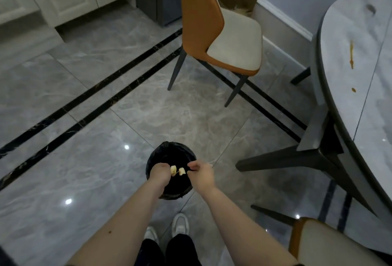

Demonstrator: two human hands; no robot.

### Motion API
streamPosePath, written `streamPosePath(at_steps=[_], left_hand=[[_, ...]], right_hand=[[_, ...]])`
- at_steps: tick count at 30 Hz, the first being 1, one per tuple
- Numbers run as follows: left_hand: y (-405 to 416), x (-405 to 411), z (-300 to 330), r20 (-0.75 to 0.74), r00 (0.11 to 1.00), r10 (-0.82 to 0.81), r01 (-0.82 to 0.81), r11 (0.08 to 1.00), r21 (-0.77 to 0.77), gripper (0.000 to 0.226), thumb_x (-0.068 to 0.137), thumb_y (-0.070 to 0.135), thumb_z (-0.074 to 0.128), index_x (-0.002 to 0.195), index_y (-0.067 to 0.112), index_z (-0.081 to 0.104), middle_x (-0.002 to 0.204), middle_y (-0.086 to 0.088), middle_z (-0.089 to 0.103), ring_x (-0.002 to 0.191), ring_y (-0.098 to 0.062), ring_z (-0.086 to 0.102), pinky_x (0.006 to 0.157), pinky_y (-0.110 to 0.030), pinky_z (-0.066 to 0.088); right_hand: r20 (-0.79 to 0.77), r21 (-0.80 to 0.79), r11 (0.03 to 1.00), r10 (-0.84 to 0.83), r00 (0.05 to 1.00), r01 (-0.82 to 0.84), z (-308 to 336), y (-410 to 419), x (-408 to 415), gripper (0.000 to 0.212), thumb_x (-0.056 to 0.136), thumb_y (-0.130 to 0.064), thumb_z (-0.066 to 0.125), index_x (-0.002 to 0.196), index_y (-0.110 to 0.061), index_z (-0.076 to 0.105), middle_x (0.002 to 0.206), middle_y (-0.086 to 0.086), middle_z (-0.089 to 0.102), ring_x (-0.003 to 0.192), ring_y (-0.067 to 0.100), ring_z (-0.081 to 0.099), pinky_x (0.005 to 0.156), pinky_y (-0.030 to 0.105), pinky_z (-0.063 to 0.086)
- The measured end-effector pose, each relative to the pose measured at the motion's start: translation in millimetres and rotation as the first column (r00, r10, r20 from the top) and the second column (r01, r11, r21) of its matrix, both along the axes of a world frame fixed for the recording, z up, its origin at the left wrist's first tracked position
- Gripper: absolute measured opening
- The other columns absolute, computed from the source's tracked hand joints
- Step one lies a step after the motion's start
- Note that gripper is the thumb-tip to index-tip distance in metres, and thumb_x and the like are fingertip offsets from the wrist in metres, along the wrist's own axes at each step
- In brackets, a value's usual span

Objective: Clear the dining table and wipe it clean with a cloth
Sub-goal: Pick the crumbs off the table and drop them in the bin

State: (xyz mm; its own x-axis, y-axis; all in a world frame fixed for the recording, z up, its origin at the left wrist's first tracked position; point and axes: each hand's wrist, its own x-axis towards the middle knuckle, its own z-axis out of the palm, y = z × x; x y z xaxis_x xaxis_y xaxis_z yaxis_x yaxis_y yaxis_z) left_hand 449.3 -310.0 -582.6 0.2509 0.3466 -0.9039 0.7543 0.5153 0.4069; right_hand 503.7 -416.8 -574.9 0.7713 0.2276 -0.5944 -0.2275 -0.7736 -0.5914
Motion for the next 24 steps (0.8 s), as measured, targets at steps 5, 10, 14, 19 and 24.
streamPosePath(at_steps=[5, 10, 14, 19, 24], left_hand=[[-1, 6, 5, 0.025, 0.999, -0.044, 0.043, 0.998, 0.037, 0.031, 0.100, 0.015, 0.035, 0.125, 0.007, 0.051, 0.111, -0.016, 0.054, 0.096, -0.029, 0.053, 0.090, -0.038, 0.042], [-2, 16, 23, 0.045, 0.998, -0.038, 0.035, 0.998, 0.061, 0.024, 0.100, 0.010, 0.035, 0.079, 0.015, 0.046, 0.071, -0.001, 0.041, 0.061, -0.013, 0.040, 0.064, -0.030, 0.038], [2, 26, 40, 0.040, 0.998, -0.045, 0.041, 0.994, 0.106, 0.027, 0.101, 0.013, 0.034, 0.121, 0.007, 0.051, 0.081, 0.003, 0.047, 0.066, -0.012, 0.045, 0.066, -0.031, 0.044], [19, 40, 75, 0.065, 0.994, -0.082, 0.071, 0.985, 0.157, 0.032, 0.099, 0.014, 0.036, 0.125, 0.006, 0.052, 0.116, -0.013, 0.057, 0.097, -0.027, 0.056, 0.088, -0.036, 0.046], [43, 57, 108, 0.150, 0.989, -0.014, -0.020, 0.973, 0.228, 0.018, 0.097, 0.016, 0.039, 0.095, 0.008, 0.056, 0.096, -0.010, 0.052, 0.089, -0.027, 0.053, 0.070, -0.032, 0.044]], right_hand=[[-0.031, -0.005, 1.000, 0.025, 0.999, -0.025, -2, -2, 9, 0.025, 0.084, 0.004, 0.053, 0.105, -0.005, 0.063, 0.099, 0.005, 0.059, 0.096, 0.019, 0.059, 0.086, 0.023, 0.048], [-0.055, 0.006, 0.998, 0.065, 0.996, -0.065, 9, 5, 20, 0.026, 0.086, 0.002, 0.051, 0.107, -0.009, 0.062, 0.097, 0.001, 0.057, 0.091, 0.014, 0.055, 0.088, 0.025, 0.049], [-0.059, 0.018, 0.992, 0.129, 0.990, -0.128, 25, 16, 30, 0.025, 0.088, -0.001, 0.051, 0.109, -0.009, 0.061, 0.099, 0.002, 0.057, 0.092, 0.014, 0.054, 0.084, 0.022, 0.046], [-0.010, 0.045, 0.982, 0.186, 0.983, -0.185, 60, 31, 50, 0.024, 0.090, -0.003, 0.051, 0.112, -0.006, 0.061, 0.104, 0.008, 0.060, 0.091, 0.014, 0.053, 0.080, 0.021, 0.045], [0.056, 0.108, 0.972, 0.204, 0.977, -0.209, 102, 55, 70, 0.026, 0.088, -0.001, 0.049, 0.110, -0.005, 0.063, 0.093, 0.004, 0.055, 0.086, 0.014, 0.052, 0.073, 0.018, 0.040]])
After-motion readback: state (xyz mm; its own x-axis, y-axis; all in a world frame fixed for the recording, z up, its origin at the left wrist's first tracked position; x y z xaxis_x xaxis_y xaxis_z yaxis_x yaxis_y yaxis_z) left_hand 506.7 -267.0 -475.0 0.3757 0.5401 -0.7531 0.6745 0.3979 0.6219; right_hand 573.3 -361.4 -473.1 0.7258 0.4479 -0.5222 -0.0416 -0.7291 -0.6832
